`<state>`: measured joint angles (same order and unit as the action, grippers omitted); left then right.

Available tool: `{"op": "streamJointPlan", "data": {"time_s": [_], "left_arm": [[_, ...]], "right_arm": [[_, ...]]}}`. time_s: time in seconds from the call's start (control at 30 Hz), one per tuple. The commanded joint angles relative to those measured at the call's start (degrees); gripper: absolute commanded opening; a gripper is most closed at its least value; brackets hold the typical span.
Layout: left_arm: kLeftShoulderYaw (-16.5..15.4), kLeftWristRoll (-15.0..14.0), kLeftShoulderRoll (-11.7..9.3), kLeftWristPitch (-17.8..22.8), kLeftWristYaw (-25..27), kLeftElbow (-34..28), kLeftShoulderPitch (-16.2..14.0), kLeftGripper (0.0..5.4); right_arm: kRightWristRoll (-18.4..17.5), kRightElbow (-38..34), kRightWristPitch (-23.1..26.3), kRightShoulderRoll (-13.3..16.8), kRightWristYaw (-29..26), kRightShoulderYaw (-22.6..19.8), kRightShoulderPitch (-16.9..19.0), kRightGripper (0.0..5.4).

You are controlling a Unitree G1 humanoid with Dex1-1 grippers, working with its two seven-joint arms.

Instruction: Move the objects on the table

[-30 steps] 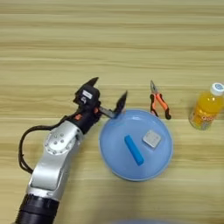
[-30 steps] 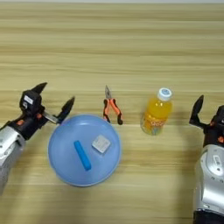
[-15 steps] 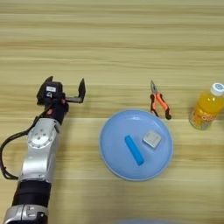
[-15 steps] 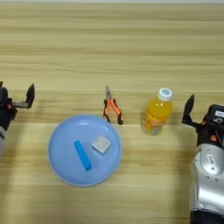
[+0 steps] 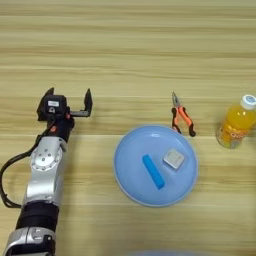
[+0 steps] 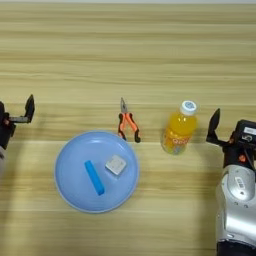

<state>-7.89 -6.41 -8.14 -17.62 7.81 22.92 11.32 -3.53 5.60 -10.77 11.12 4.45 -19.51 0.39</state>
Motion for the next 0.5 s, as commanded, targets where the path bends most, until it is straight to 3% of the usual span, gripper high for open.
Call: {"op": "streamJointPlan", "data": {"time_s": [0.03, 0.5], "left_arm": [[-0.11, 0.91, -0.4, -1.49, -0.4, 1.21, 1.18, 5.4], [-0.34, 0.43, -0.24, -5.08, 0.2, 2.92, 1.38, 5.4]], "right_arm": [[0.02, 1.11, -0.77, 0.3, -0.39, 0.24, -0.41, 5.36], [-0.06, 1.16, -0.86, 0.42, -0.46, 0.2, -0.3, 5.36]]}}
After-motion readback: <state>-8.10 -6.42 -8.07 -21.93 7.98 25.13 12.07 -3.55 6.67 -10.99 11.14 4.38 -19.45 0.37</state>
